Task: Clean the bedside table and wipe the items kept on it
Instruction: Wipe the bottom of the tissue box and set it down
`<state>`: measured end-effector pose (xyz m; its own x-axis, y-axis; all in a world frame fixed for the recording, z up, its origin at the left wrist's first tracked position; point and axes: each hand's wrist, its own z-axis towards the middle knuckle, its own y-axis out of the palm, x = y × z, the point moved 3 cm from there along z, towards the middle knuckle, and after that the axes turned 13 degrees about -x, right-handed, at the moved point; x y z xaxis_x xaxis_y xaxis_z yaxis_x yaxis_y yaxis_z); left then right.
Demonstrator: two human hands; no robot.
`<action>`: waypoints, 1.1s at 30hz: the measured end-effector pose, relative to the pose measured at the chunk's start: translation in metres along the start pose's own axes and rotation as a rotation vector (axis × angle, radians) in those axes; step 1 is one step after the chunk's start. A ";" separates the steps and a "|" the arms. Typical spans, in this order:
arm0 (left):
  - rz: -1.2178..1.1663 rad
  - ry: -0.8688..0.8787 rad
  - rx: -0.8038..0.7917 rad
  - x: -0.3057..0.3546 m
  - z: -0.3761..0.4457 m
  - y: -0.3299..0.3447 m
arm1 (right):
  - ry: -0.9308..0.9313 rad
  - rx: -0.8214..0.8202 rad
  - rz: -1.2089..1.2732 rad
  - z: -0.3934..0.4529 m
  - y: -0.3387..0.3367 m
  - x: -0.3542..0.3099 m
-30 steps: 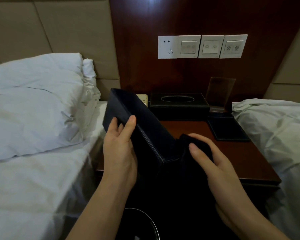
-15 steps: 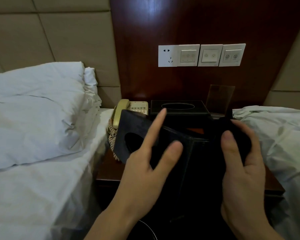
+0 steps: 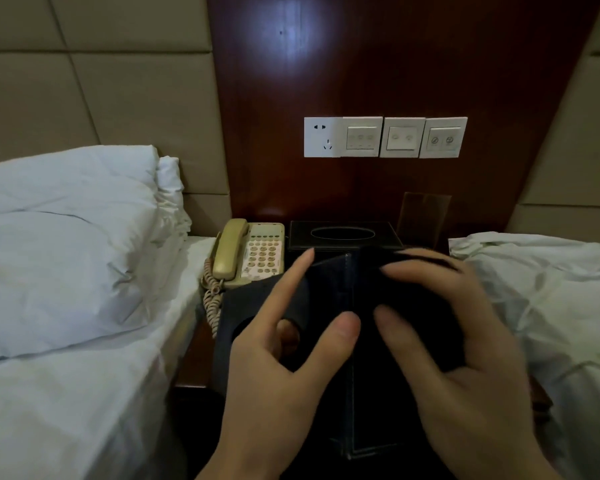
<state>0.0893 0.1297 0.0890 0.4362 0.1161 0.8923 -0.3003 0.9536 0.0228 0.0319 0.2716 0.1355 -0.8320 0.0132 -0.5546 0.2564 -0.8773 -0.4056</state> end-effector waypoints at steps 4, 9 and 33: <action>0.008 -0.002 0.020 -0.005 0.000 -0.001 | 0.141 -0.140 -0.009 0.004 0.000 0.016; 0.018 -0.003 0.035 -0.006 0.001 -0.006 | 0.141 -0.185 -0.110 0.010 0.000 0.008; -0.058 0.051 0.192 -0.007 0.016 -0.021 | 0.092 -0.377 -0.160 -0.001 0.015 -0.009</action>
<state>0.0794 0.1042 0.0895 0.4988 0.0812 0.8629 -0.4277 0.8890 0.1636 0.0440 0.2588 0.1337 -0.8328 0.1929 -0.5189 0.3041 -0.6239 -0.7199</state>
